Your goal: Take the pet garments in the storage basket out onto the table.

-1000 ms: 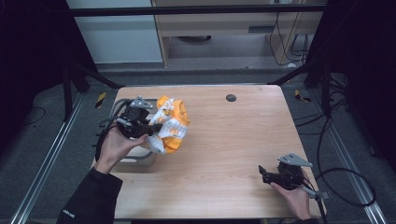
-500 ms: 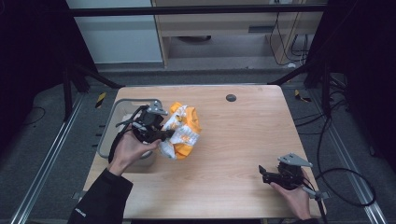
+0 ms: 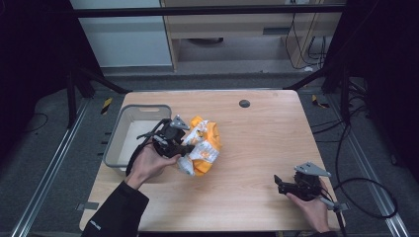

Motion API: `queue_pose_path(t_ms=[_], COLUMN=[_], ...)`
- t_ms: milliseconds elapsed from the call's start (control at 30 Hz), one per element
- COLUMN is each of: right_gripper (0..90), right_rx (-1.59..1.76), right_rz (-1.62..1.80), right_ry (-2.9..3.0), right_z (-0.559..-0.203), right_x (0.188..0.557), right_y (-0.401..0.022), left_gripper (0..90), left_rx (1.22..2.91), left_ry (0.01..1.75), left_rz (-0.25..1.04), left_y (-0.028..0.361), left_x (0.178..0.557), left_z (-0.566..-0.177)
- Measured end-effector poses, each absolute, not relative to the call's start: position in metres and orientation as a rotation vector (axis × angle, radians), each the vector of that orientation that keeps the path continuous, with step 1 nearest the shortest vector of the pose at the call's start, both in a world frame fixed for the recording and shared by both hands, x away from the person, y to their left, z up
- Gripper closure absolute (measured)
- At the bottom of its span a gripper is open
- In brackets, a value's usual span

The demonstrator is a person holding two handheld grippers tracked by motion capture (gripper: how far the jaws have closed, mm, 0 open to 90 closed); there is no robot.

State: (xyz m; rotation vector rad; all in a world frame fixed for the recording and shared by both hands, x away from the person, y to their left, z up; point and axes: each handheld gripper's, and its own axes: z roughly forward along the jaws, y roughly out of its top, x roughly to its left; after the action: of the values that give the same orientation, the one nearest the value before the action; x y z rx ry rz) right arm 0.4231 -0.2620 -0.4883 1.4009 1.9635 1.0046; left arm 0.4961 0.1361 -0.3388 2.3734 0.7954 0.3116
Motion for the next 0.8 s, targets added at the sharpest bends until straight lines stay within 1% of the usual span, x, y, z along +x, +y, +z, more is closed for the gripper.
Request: queue_pose_path(t_ms=[800], right_gripper=[10.1], right_rx=[1.394], right_rz=[0.996], right_ry=[1.967], right_z=[-0.489], right_x=[0.423], right_y=[-0.262], left_gripper=[75.2], left_rx=[2.420], left_ry=[0.720], left_rz=[0.223], left_y=[0.105], left_x=[0.494], left_z=[-0.374])
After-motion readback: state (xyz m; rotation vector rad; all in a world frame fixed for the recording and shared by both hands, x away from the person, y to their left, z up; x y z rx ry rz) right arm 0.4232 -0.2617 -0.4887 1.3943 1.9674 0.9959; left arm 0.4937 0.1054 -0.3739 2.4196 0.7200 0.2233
